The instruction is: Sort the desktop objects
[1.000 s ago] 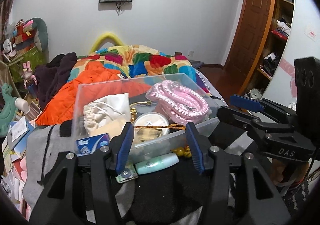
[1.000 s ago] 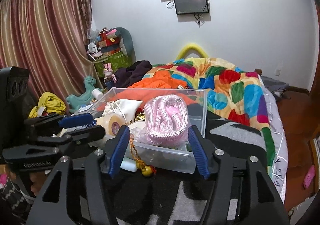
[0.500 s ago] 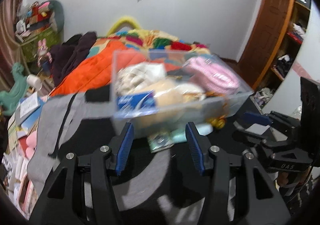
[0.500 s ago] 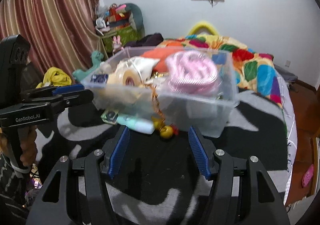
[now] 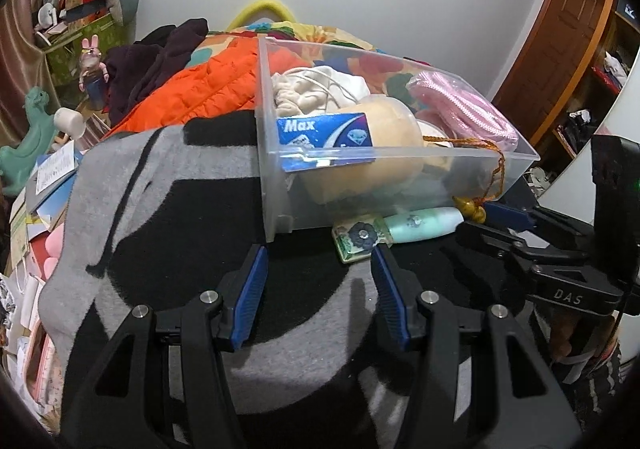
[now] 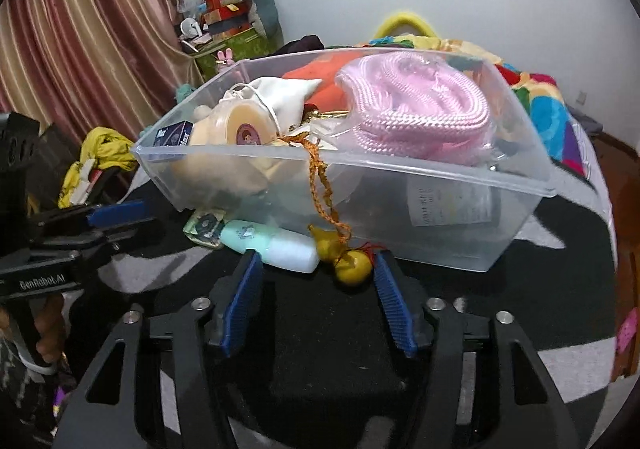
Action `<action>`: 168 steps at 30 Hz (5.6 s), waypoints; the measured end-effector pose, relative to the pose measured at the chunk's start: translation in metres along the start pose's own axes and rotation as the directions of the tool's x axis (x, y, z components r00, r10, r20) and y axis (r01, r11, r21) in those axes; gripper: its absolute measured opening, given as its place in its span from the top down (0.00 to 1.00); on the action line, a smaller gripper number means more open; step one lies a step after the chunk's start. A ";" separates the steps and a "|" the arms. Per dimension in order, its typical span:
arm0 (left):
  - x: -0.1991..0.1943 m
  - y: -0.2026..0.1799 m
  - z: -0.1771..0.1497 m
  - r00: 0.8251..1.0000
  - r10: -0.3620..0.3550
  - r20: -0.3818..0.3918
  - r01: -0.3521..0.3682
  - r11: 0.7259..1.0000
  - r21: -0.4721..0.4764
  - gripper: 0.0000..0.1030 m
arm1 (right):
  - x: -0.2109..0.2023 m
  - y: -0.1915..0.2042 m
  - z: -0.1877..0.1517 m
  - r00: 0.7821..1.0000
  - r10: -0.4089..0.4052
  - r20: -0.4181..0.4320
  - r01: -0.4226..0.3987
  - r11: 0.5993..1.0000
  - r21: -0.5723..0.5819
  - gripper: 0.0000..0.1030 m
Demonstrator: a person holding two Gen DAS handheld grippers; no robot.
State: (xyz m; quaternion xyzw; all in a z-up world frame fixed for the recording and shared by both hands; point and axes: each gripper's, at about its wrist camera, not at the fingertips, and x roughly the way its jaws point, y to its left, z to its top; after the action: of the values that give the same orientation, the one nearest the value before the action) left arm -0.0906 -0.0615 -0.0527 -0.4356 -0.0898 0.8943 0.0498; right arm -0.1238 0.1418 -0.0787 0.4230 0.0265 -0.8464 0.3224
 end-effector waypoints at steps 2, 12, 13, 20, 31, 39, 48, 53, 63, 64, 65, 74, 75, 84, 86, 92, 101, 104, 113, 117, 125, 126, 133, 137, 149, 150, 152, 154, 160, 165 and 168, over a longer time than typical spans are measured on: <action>0.003 -0.002 0.001 1.000 -0.006 -0.007 0.006 1.000 0.003 0.48 | 0.003 -0.001 0.000 1.000 0.021 -0.009 -0.021 1.000 0.006 0.67; 0.021 -0.018 0.004 0.998 -0.006 -0.062 0.009 0.999 0.045 0.48 | -0.008 -0.013 -0.002 0.997 0.062 0.039 -0.063 0.998 0.031 0.83; 0.023 -0.020 0.004 0.998 -0.007 -0.068 0.010 0.999 0.046 0.48 | -0.010 -0.014 -0.002 0.997 0.066 0.043 -0.067 0.997 0.030 0.83; 0.035 -0.027 0.005 0.997 0.032 -0.074 -0.027 0.997 0.066 0.48 | -0.036 -0.012 -0.001 0.993 0.060 0.106 -0.061 0.998 0.009 0.83; 0.042 -0.022 0.012 0.998 0.016 -0.056 -0.016 1.000 0.002 0.49 | -0.070 -0.036 0.022 0.977 -0.018 0.210 0.012 0.999 0.031 0.83; 0.041 -0.022 0.007 0.998 0.052 -0.046 -0.051 0.999 0.019 0.59 | -0.061 -0.044 0.033 0.976 -0.078 0.202 0.074 0.997 0.027 0.83; 0.032 -0.021 -0.004 0.994 0.094 -0.056 -0.090 0.993 0.073 0.63 | -0.060 -0.046 0.035 0.975 -0.120 0.189 0.119 0.993 0.016 0.83; 0.036 -0.026 0.001 0.995 0.081 -0.062 -0.077 0.995 0.064 0.60 | -0.065 -0.041 0.034 0.974 -0.131 0.187 0.131 0.991 0.015 0.73; 0.043 -0.041 0.002 0.996 0.079 -0.038 -0.075 0.992 0.097 0.60 | -0.083 -0.028 0.024 0.977 -0.088 0.196 0.080 0.996 0.046 0.53; 0.042 -0.041 0.002 0.997 0.071 -0.035 -0.068 0.993 0.092 0.60 | -0.082 -0.023 0.021 0.978 -0.083 0.192 0.076 0.996 0.044 0.45; 0.041 -0.040 0.001 0.998 0.062 -0.033 -0.059 0.995 0.086 0.60 | -0.080 -0.019 0.019 0.979 -0.079 0.190 0.073 0.997 0.041 0.39; 0.026 -0.030 -0.010 1.000 0.019 -0.019 -0.018 0.997 0.072 0.67 | -0.027 0.009 0.012 0.996 -0.080 0.045 0.079 0.997 0.022 0.33; 0.024 -0.029 -0.013 1.000 0.018 -0.017 -0.017 0.997 0.074 0.67 | -0.021 0.009 0.011 0.996 -0.084 0.027 0.083 0.996 0.036 0.33; 0.009 -0.009 -0.023 1.000 -0.006 0.006 0.006 0.999 0.042 0.67 | 0.015 0.017 0.013 0.996 -0.077 -0.047 0.083 0.985 0.149 0.31; 0.004 -0.004 -0.024 1.000 -0.022 0.009 0.022 0.999 0.027 0.67 | 0.020 0.025 0.015 0.993 -0.107 -0.052 0.113 0.985 0.132 0.31; -0.004 0.005 -0.023 0.998 -0.055 0.020 0.055 0.998 0.014 0.62 | 0.033 0.048 0.015 0.973 -0.227 -0.038 0.228 0.973 0.038 0.29; 0.000 -0.005 -0.017 0.999 -0.042 0.010 0.041 0.998 0.038 0.56 | 0.019 0.035 0.009 0.983 -0.181 -0.008 0.181 0.983 -0.007 0.31; 0.001 -0.013 -0.013 0.999 -0.027 0.029 0.025 0.998 0.059 0.55 | 0.005 0.021 0.005 0.989 -0.150 -0.003 0.150 0.988 0.025 0.31; 0.038 -0.033 0.000 1.000 0.003 -0.025 -0.001 0.995 0.095 0.56 | -0.033 -0.009 -0.004 0.992 -0.112 0.054 0.107 0.991 0.083 0.31; 0.041 -0.036 0.003 1.000 0.002 -0.010 -0.001 0.996 0.091 0.68 | -0.037 -0.008 -0.003 0.992 -0.099 0.075 0.092 0.992 0.083 0.31; 0.038 -0.033 -0.001 1.000 0.009 -0.004 -0.008 0.997 0.074 0.68 | -0.026 0.002 0.003 0.995 -0.063 0.073 0.057 0.995 0.084 0.31; 0.036 -0.033 -0.001 1.000 0.008 -0.002 -0.008 0.997 0.072 0.68 | -0.027 0.001 0.002 0.995 -0.062 0.073 0.056 0.995 0.083 0.31; 0.020 -0.034 0.003 0.999 -0.030 0.033 0.028 0.997 0.066 0.68 | -0.037 0.005 0.004 0.991 -0.073 0.109 0.067 0.996 0.061 0.31; 0.005 -0.038 0.007 0.996 -0.056 0.070 0.051 0.996 0.070 0.68 | -0.046 0.009 0.008 0.988 -0.074 0.134 0.069 0.997 0.044 0.31; -0.020 -0.042 0.016 0.985 -0.103 0.140 0.093 0.993 0.078 0.68 | -0.062 0.007 0.017 0.982 -0.057 0.180 0.047 0.997 0.057 0.31; -0.022 -0.042 0.017 0.984 -0.103 0.146 0.093 0.993 0.078 0.68 | -0.063 0.007 0.018 0.981 -0.060 0.183 0.051 0.997 0.056 0.31; -0.026 -0.043 0.019 0.982 -0.105 0.160 0.094 0.993 0.077 0.68 | -0.065 0.007 0.020 0.979 -0.065 0.192 0.056 0.997 0.052 0.31; -0.030 -0.043 0.021 0.979 -0.107 0.174 0.096 0.993 0.074 0.68 | -0.066 0.008 0.022 0.977 -0.068 0.200 0.060 0.997 0.046 0.31; -0.042 -0.044 0.037 0.969 -0.117 0.216 0.102 0.992 0.076 0.68 | -0.067 0.007 0.035 0.970 -0.086 0.227 0.085 0.996 0.017 0.31; -0.044 -0.044 0.049 0.963 -0.102 0.248 0.083 0.993 0.086 0.68 | -0.066 0.004 0.045 0.966 -0.092 0.242 0.091 0.996 0.013 0.31; -0.041 -0.038 0.056 0.963 -0.100 0.251 0.088 0.994 0.062 0.68 | -0.061 0.003 0.048 0.969 -0.068 0.236 0.068 0.998 0.010 0.31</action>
State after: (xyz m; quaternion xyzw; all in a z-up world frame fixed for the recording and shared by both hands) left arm -0.1086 -0.0379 0.0203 -0.3117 -0.0937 0.9411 0.0912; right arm -0.1289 0.1558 -0.0024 0.3182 0.0018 -0.9014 0.2937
